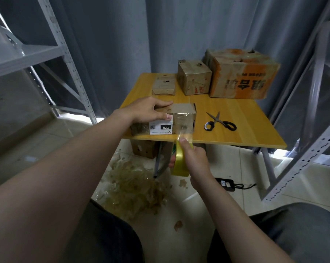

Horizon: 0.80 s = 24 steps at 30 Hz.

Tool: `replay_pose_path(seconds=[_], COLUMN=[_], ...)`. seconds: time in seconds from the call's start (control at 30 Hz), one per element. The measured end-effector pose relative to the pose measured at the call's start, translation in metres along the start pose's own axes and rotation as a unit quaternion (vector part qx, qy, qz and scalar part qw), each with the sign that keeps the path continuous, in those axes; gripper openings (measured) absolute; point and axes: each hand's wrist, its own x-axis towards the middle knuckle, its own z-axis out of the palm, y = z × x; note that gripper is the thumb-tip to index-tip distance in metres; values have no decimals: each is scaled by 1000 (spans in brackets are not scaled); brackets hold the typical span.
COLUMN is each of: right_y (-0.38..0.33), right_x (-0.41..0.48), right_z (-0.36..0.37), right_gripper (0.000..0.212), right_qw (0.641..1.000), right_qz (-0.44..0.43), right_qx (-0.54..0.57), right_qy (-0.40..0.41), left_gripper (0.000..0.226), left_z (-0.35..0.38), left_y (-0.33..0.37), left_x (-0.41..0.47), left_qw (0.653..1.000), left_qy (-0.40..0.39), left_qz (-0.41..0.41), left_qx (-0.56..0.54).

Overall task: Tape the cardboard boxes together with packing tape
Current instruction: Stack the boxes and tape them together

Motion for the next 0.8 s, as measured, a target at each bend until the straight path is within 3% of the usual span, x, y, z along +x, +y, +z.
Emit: replay_pose_path(seconds=[0.37, 0.53, 0.67, 0.8], right_y=[-14, -18, -27, -29], right_x=[-21, -22, -17, -9], right_z=[0, 5, 3, 5], right_gripper=[45, 23, 19, 21], right_qw=[997, 995, 993, 993], right_qz=[-65, -86, -101, -100], right_qx=[24, 35, 42, 45], right_qy=[-21, -39, -53, -53], left_gripper=[59, 42, 24, 38], left_z=[-15, -20, -19, -8], left_y=[2, 7, 3, -1], left_x=[-2, 3, 8, 9], left_qw=[997, 996, 998, 993], left_qy=[-62, -63, 19, 91], left_qz=[-21, -50, -45, -77], left_qx=[-31, -42, -26, 22])
